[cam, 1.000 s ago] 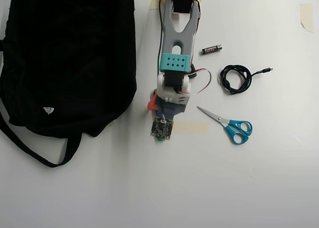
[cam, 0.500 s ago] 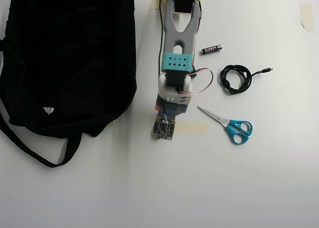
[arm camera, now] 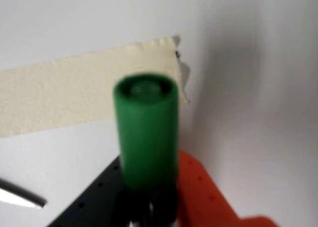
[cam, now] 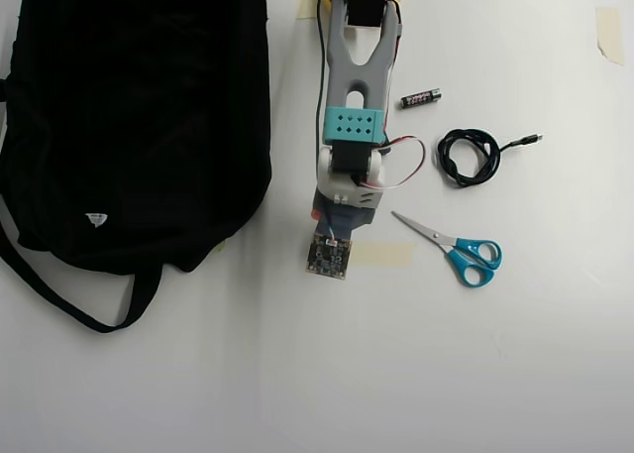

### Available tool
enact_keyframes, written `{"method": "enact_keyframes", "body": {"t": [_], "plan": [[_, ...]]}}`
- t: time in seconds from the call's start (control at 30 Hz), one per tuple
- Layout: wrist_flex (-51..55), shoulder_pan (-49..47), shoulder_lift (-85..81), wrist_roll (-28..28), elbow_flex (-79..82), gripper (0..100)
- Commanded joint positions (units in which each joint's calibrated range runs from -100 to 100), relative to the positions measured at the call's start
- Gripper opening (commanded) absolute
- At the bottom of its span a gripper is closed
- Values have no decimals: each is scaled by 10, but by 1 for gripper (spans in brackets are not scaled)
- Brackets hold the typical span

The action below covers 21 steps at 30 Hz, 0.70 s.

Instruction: Put the green marker into the black bag

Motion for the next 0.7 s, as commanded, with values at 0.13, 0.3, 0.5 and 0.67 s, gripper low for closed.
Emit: {"method": "enact_keyframes", "body": {"t": [0.13, 0.3, 0.5, 0.67], "plan": [[-4, -3, -4, 0, -8, 2], [-3, -3, -8, 1, -9, 2], [0, -3, -11, 1, -9, 2], [1, 2, -11, 1, -10, 2]]}}
